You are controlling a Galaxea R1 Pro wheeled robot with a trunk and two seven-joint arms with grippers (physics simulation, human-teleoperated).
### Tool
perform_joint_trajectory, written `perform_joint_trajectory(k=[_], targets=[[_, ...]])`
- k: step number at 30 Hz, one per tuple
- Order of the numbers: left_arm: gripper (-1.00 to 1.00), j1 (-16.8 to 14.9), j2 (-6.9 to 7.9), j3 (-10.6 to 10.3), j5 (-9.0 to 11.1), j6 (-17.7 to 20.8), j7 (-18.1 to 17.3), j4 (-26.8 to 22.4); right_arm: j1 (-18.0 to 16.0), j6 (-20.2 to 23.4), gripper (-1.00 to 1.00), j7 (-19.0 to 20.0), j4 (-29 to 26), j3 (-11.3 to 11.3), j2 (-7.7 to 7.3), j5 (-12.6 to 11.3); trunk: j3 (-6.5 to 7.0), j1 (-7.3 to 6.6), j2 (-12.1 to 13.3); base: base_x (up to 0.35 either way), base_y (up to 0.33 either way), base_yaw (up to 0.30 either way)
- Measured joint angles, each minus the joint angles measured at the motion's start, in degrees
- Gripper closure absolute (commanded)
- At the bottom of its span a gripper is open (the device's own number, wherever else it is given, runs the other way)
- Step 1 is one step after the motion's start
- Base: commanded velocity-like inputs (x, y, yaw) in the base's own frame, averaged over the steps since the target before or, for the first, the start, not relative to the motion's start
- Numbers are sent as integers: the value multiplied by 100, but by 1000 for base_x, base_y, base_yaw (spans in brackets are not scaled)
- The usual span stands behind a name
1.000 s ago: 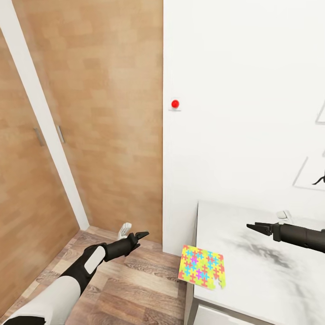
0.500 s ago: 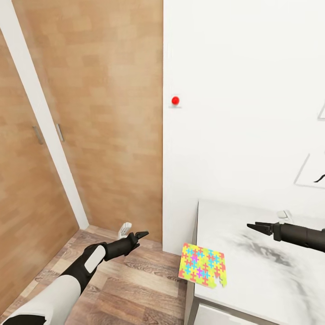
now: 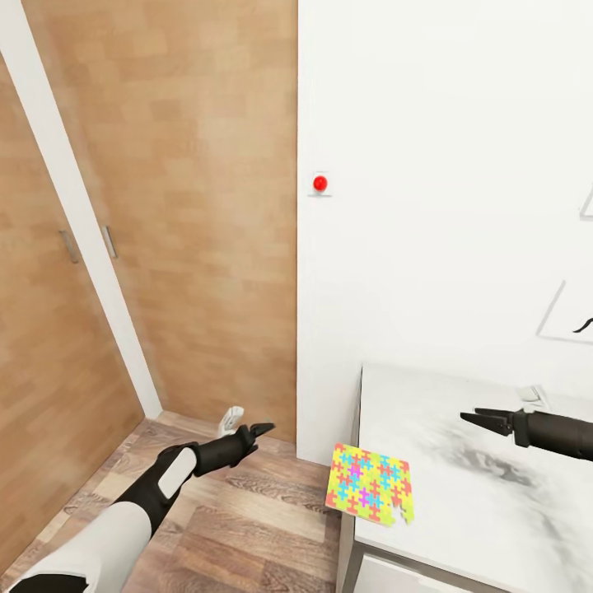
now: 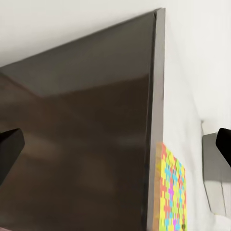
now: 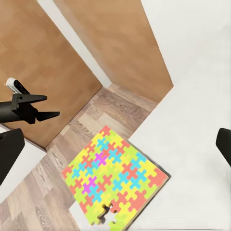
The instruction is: Put all the toys in the child's room - the three board games (two on the bed and one on the table), the two jigsaw puzzles on the table, and the tennis ball on the table - inside the toy box on the table in the child's room.
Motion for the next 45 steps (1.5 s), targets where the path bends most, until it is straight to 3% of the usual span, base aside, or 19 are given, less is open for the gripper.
perform_joint_trajectory(k=[4, 12, 31, 45], targets=[[-100, 1, -29, -15, -3, -11, 12, 10, 154, 64, -100, 21, -214, -243, -1, -5, 0, 0, 0, 0, 0, 0], [-100, 2, -50, -20, 8, -6, 24, 135, 268, 112, -100, 35, -367, -429, 3, -9, 0, 0, 0, 0, 0, -26], [-100, -2, -66, 7, 21, 9, 50, 375, 318, 135, -100, 42, -436, -511, 25, 6, 0, 0, 0, 0, 0, -208], [-100, 1, -121, 16, 30, 7, 76, 408, 321, 136, -100, 41, -441, -515, 32, 7, 0, 0, 0, 0, 0, -71]])
